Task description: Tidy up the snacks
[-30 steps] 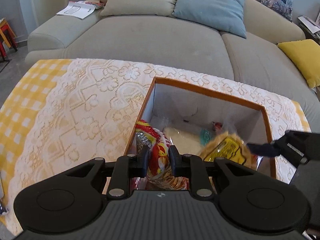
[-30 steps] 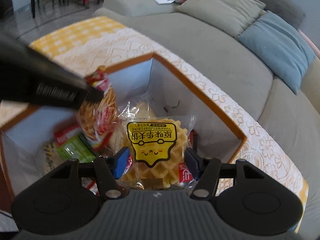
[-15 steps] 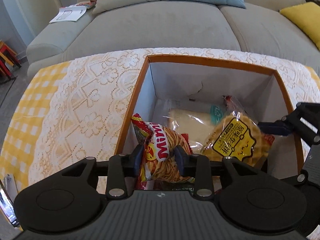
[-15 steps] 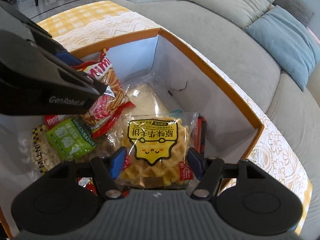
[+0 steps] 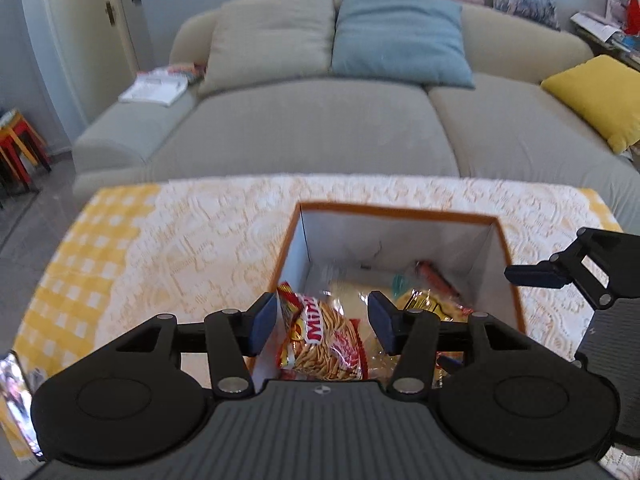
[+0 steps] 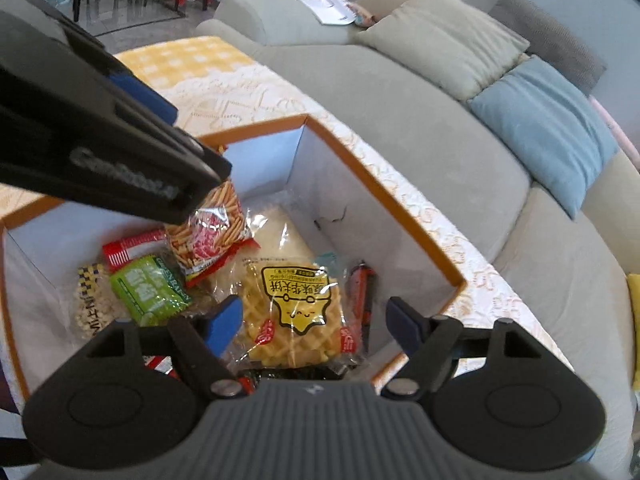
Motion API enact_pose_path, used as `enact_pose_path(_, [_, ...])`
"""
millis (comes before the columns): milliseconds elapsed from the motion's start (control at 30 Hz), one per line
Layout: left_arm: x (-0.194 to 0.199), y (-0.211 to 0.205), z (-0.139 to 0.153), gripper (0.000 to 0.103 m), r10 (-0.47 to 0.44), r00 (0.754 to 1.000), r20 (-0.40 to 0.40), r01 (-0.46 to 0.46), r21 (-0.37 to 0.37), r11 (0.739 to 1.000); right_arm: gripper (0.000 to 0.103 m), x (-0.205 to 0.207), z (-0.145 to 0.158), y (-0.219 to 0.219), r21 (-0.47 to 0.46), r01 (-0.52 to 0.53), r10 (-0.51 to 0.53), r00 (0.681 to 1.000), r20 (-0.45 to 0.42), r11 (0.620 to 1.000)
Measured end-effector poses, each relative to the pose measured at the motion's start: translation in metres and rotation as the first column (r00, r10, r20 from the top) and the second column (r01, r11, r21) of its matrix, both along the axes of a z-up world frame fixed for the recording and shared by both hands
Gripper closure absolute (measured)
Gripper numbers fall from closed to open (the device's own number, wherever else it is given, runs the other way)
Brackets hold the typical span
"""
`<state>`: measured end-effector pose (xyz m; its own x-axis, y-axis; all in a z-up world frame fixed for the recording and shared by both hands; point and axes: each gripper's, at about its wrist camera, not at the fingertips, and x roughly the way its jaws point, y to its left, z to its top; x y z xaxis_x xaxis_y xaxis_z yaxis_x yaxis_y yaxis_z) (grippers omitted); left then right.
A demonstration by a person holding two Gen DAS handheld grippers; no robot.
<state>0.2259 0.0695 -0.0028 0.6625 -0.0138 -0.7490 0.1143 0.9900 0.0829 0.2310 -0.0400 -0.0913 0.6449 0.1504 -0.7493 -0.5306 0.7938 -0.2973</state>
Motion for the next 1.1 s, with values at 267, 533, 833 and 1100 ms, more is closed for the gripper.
enact_pose_path(267, [-0.043, -0.006, 0.037, 0.040, -0.019, 0.995, 0.094, 0.016, 0.036, 0.999, 0.026, -0.027, 0.031, -0.022, 0.090, 0.066, -0.069, 0.997, 0.028, 0.994])
enact_pose_path(533, [-0.094, -0.015, 0.056, 0.040, -0.010, 0.979, 0.201, -0.019, 0.137, 0.990, 0.030, -0.084, 0.061, -0.038, 0.191, 0.057, -0.078, 0.991, 0.105, 0.980])
enact_pose_path(833, [-0.145, -0.026, 0.068, 0.040, -0.015, 0.959, 0.283, -0.038, 0.183, 0.982, 0.031, -0.171, 0.093, -0.062, 0.361, 0.137, -0.217, 0.957, 0.192, 0.922])
enact_pose_path(1100, [-0.177, -0.029, 0.074, 0.026, 0.006, 0.958, 0.287, -0.052, 0.153, 0.987, 0.030, -0.236, 0.101, -0.076, 0.427, 0.228, -0.326, 0.930, 0.172, 0.875])
